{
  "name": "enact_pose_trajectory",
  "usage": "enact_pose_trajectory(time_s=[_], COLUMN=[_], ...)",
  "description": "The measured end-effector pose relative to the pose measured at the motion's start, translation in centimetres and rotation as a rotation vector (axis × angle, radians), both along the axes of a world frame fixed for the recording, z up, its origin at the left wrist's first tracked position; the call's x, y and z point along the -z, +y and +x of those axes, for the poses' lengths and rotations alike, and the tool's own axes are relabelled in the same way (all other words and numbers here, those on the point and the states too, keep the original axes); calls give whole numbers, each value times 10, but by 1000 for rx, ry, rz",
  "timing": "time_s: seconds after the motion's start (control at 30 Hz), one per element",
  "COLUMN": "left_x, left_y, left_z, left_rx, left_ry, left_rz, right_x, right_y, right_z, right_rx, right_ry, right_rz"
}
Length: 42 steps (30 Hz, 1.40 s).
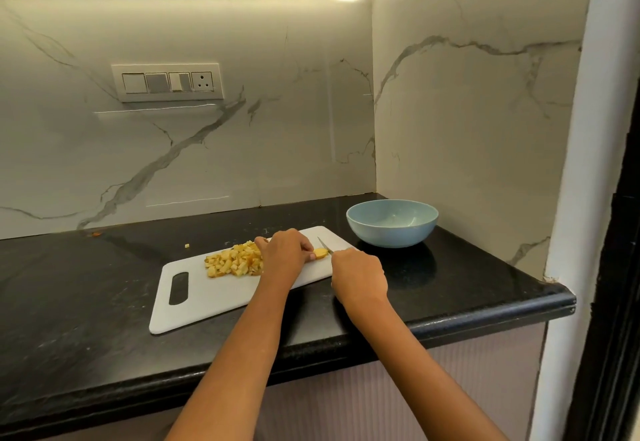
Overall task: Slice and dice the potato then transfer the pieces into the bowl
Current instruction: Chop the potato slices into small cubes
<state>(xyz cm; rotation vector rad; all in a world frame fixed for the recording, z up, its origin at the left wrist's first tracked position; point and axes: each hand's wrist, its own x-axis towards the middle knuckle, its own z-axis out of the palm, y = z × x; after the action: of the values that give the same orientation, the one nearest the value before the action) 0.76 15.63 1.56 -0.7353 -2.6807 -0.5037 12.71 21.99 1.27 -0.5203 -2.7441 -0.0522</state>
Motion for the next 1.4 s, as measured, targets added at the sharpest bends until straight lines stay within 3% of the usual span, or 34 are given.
enact_pose_trajectory(time_s=[0.67,0.97,1.4], left_x=[4,5,4], left_y=[-1,-3,-2], left_z=[-1,0,-3], left_rx=[9,33,2], left_ry=[-81,-93,-111], left_rz=[22,50,51], right_x=[-2,0,-6], right_y=[0,-1,-2], right_z=[5,10,19], right_rx=[-9,27,-11], right_ry=[3,52,-30], right_rz=[-18,-125,-119])
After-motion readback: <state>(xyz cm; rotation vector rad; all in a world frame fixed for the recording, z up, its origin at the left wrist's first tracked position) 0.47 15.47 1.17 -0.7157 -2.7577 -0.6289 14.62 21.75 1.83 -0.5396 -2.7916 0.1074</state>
